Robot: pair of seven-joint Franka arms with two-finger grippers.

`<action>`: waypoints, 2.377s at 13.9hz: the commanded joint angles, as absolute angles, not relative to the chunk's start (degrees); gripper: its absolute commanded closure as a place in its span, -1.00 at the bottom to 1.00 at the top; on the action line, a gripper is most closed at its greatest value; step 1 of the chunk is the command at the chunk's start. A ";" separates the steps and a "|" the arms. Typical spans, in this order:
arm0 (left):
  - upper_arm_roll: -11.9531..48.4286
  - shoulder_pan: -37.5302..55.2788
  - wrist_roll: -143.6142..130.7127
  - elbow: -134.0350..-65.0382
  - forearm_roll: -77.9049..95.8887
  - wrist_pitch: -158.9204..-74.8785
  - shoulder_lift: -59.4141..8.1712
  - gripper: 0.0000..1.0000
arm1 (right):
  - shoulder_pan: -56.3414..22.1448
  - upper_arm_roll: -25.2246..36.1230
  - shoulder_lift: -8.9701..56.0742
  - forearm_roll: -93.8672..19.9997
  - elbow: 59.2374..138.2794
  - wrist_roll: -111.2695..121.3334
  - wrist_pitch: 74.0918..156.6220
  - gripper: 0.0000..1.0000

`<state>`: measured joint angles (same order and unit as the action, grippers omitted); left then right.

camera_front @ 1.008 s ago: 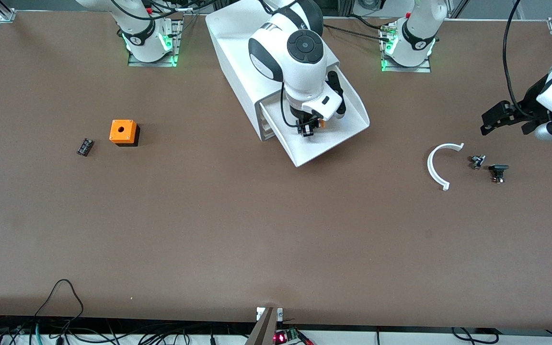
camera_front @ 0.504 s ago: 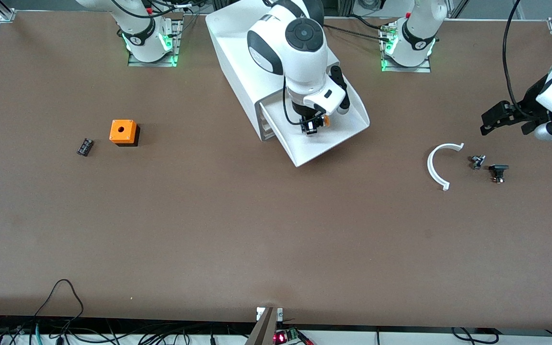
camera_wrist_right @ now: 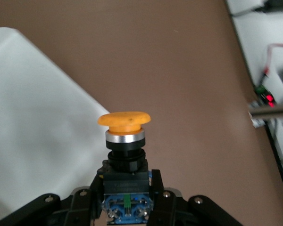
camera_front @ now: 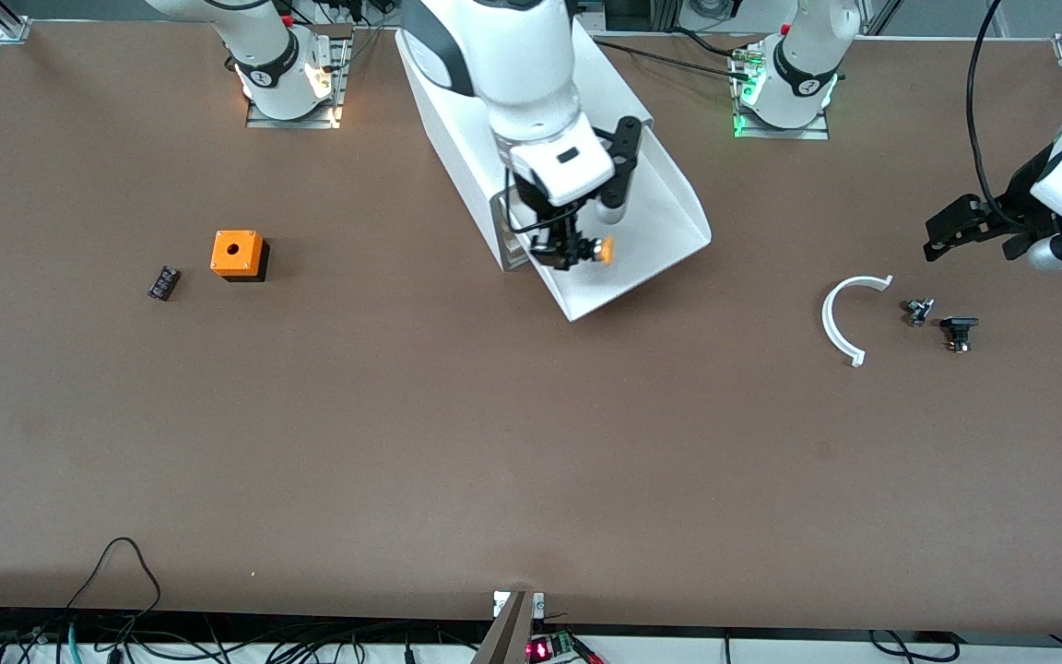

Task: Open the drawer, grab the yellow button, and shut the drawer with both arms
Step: 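Lift the yellow button out with the right gripper while the left gripper reaches, then push the drawer shut with the left gripper while the right gripper carries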

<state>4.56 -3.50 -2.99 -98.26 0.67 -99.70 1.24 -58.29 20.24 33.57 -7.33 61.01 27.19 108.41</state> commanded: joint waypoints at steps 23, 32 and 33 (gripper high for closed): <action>12.64 20.92 -50.80 -113.46 -0.09 -129.38 -14.07 -1.00 | -24.61 27.51 19.77 -8.26 119.51 15.28 136.81 0.50; 25.48 20.83 -50.28 -123.66 -0.09 -128.94 -8.53 -1.00 | -22.15 26.20 23.90 -8.26 125.95 22.41 150.02 0.46; 26.62 20.83 -50.19 -124.10 -0.09 -128.94 -8.09 -1.00 | -21.45 25.50 24.60 -8.35 126.30 22.41 150.64 0.41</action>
<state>24.49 21.19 -50.29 -120.56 0.67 -128.83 -10.45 -23.06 27.56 23.38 -7.83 125.50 21.23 148.27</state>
